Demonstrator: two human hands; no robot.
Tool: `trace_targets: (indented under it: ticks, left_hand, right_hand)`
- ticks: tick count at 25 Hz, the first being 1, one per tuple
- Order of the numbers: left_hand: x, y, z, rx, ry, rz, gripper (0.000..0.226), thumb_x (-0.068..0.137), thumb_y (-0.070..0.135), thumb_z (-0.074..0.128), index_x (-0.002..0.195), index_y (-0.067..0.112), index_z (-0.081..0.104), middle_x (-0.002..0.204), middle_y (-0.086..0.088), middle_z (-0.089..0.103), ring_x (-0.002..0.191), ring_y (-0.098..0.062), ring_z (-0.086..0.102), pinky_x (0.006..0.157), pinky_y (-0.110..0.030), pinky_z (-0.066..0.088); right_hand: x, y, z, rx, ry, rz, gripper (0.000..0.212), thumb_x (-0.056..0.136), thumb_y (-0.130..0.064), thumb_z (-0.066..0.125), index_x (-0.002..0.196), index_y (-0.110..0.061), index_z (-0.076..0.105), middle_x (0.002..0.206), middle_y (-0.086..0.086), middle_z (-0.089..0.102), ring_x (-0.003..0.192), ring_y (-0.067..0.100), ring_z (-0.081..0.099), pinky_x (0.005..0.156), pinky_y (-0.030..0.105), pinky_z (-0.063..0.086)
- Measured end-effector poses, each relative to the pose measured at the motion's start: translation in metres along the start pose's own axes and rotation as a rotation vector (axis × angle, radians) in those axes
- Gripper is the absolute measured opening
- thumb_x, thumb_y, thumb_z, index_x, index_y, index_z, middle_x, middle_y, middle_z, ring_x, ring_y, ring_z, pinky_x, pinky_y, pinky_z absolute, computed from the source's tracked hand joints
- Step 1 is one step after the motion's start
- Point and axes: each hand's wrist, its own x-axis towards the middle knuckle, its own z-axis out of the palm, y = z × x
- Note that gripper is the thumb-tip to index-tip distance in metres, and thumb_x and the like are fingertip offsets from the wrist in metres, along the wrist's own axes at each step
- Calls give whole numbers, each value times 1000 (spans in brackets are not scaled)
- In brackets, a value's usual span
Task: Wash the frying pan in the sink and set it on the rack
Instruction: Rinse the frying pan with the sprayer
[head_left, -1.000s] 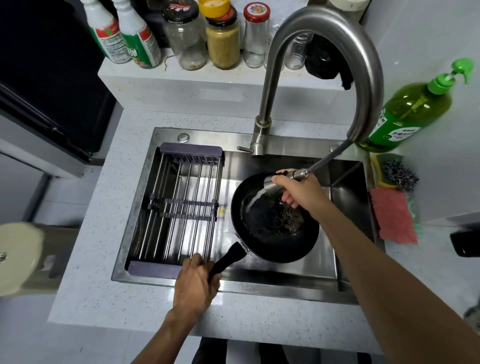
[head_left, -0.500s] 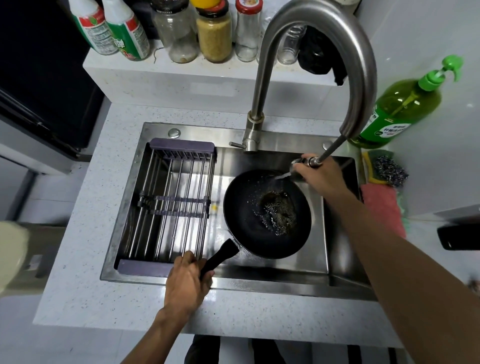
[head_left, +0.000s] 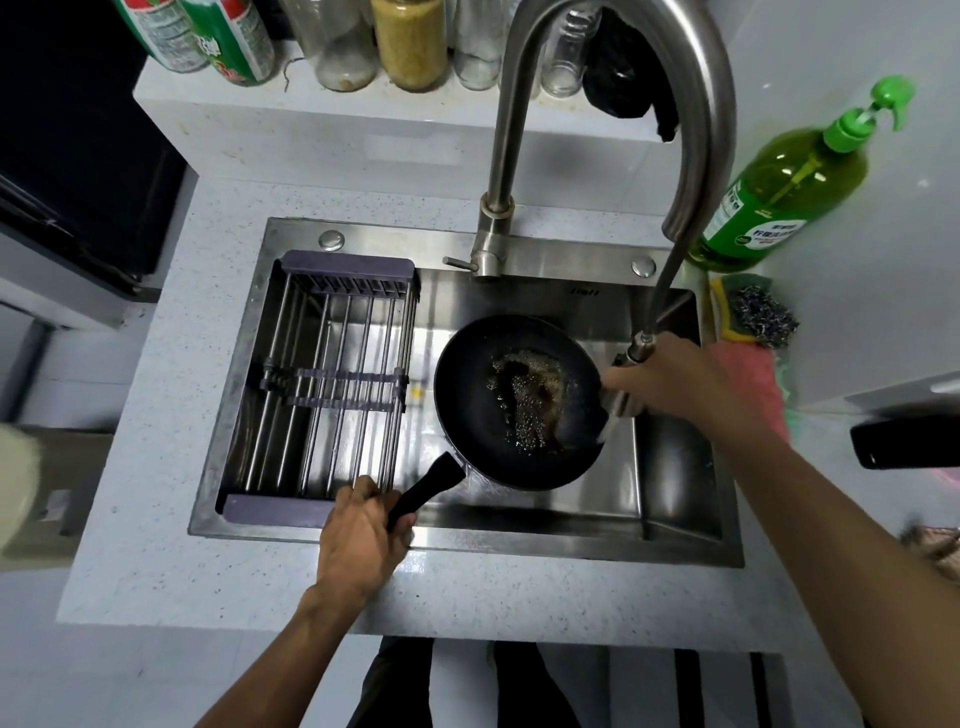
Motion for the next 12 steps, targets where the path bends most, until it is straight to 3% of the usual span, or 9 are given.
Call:
trace_targets:
  ticks: [3, 6, 8, 12]
  left_hand:
    - [-1, -1, 1, -5, 6, 3, 25, 91, 42, 55, 103, 23, 68, 99, 2, 47, 87, -13, 40, 69, -26, 44]
    - [1, -1, 3, -49, 6, -51, 27, 90, 42, 57, 107, 24, 66, 100, 3, 46, 83, -7, 35, 65, -16, 36]
    - [2, -2, 4, -11, 13, -22, 27, 90, 42, 57, 106, 24, 68, 100, 3, 47, 84, -9, 34, 70, -22, 38]
    - [1, -2, 3, -11, 16, -23, 24, 90, 42, 56, 102, 26, 69, 96, 6, 43, 84, -11, 35, 70, -24, 36]
  right_hand:
    - [-8, -10, 16, 178, -93, -58, 36, 63, -50, 65, 60, -15, 68, 49, 3, 65, 42, 13, 62, 57, 30, 53]
    - [-6, -26, 30, 360, -124, -88, 35, 67, -47, 70, 58, -13, 68, 46, 5, 62, 37, 11, 54, 43, 21, 43]
    - [-2, -41, 38, 460, -145, -85, 33, 71, -49, 71, 61, -17, 71, 49, 4, 64, 40, 10, 53, 38, 17, 38]
    - [13, -66, 47, 607, -36, -71, 31, 78, -50, 70, 79, -20, 73, 58, 2, 69, 48, 8, 58, 45, 21, 47]
